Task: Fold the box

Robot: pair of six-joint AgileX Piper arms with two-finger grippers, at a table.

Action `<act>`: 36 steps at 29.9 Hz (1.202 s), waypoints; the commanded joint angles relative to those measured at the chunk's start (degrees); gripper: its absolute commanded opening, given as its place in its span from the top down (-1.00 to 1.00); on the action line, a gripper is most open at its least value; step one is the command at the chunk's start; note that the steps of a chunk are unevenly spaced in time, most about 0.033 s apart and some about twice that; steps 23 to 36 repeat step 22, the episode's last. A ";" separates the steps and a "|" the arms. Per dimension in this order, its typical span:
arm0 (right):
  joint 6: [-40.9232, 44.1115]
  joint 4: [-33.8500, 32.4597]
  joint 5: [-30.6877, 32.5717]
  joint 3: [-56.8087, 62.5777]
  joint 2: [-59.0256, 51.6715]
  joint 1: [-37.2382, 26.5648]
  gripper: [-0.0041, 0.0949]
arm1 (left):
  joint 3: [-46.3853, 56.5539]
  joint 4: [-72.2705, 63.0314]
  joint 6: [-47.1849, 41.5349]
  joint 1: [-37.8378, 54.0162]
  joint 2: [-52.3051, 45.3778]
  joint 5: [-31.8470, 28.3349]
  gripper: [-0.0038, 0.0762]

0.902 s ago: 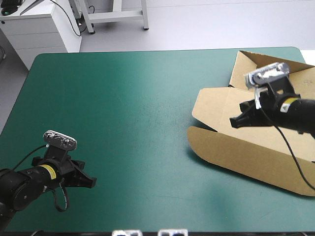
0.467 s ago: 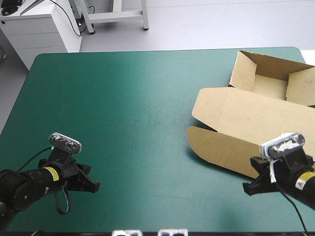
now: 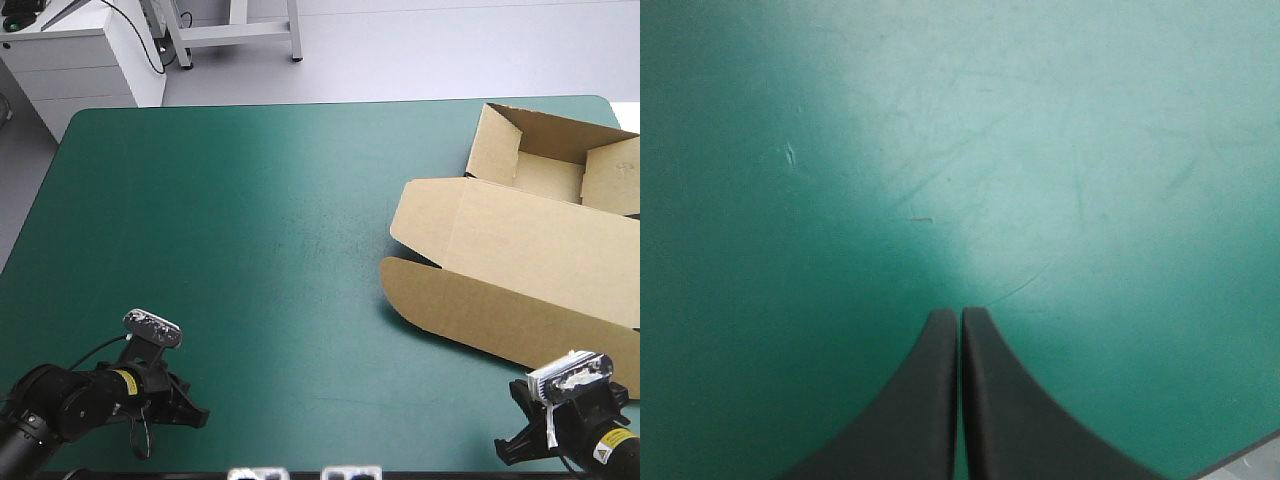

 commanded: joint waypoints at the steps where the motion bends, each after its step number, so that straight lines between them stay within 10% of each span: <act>1: -0.38 0.58 -3.24 0.94 -0.71 -0.03 0.93 | -0.03 -1.68 0.97 -0.07 -0.13 -2.39 0.92; 36: -0.18 0.58 -3.01 0.98 -0.80 -0.03 0.96 | 0.02 -3.19 2.40 -0.07 -0.13 -2.37 0.92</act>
